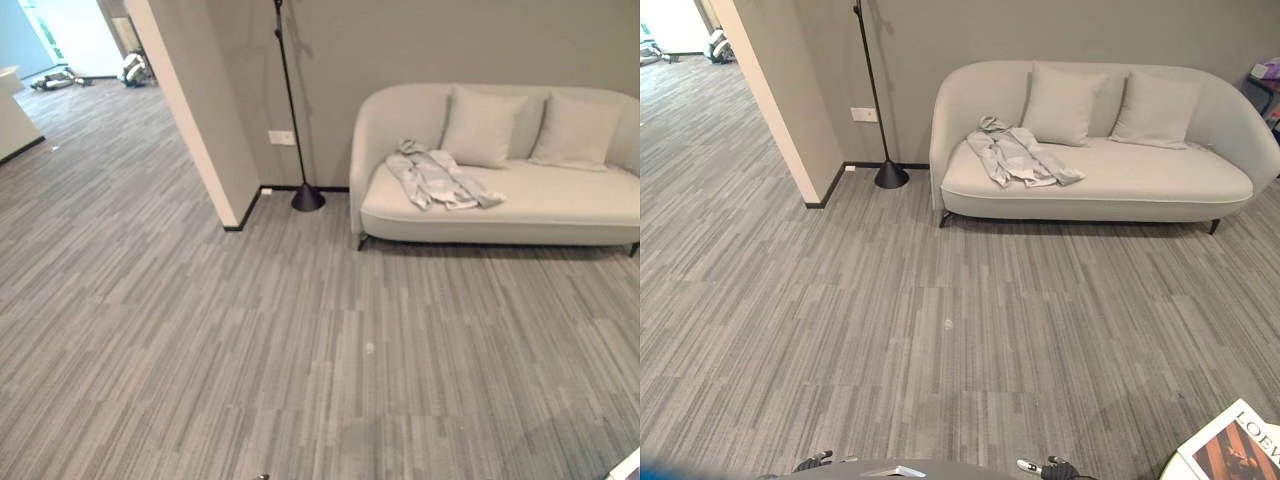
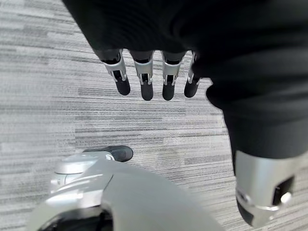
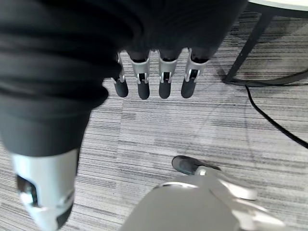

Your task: Hang the clothes on the sofa on the clothes rack.

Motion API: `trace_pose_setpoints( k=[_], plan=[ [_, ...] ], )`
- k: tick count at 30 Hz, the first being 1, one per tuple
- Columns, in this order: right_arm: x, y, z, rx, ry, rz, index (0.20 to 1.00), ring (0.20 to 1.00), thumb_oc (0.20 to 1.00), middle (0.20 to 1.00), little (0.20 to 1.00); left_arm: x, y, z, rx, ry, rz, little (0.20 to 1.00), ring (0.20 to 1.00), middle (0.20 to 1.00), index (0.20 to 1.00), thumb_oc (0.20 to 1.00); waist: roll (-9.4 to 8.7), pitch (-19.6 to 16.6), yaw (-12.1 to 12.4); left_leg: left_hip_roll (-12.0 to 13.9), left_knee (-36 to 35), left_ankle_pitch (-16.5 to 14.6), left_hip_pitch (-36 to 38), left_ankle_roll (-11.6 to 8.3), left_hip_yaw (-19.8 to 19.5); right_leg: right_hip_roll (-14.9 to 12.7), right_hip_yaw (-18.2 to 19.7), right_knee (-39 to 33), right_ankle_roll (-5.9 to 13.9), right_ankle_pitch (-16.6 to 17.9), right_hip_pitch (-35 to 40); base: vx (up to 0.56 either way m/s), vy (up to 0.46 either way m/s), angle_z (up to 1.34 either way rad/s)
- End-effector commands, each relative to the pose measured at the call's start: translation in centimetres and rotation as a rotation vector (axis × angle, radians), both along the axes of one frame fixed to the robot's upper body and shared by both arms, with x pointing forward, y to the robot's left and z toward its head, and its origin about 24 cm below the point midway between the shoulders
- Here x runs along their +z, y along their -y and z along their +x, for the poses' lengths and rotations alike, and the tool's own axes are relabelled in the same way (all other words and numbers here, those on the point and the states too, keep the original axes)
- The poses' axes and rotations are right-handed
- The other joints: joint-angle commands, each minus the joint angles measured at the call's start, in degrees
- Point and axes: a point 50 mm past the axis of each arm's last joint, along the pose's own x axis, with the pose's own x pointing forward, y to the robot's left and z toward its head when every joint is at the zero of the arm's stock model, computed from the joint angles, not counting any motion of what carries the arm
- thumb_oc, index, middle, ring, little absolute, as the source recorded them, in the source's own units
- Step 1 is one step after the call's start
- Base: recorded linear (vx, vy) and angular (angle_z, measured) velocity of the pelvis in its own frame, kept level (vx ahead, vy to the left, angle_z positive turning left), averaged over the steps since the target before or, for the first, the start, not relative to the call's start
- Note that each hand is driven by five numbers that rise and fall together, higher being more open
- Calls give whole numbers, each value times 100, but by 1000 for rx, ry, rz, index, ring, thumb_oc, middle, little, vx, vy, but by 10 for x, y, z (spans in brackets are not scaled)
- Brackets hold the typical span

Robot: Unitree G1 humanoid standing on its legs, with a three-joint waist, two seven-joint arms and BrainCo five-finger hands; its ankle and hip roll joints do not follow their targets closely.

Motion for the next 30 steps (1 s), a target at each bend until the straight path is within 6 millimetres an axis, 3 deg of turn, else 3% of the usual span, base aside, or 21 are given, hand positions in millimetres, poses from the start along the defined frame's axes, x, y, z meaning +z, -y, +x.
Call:
trace_pose_setpoints(
  k=[1,30],
  plan=[
    [6,5,26,86,62,-22,1000,1000,1000,1000,1000,3,1,22,-48,53,13,1000,1000,1000,1000,1000,-148,-41,-30,196,-189,-68,151,-235,-437,-534,144,-37,656,330,-67,-2,2,-3],
    [7,-1,37,125,87,-3,1000,1000,1000,1000,1000,2,-2,15,-54,18,28,1000,1000,1000,1000,1000,-204,-50,76,72,-189,-137,145,-124,-398,-729,132,-37,773,404,-84,-2,18,-2]
  ],
)
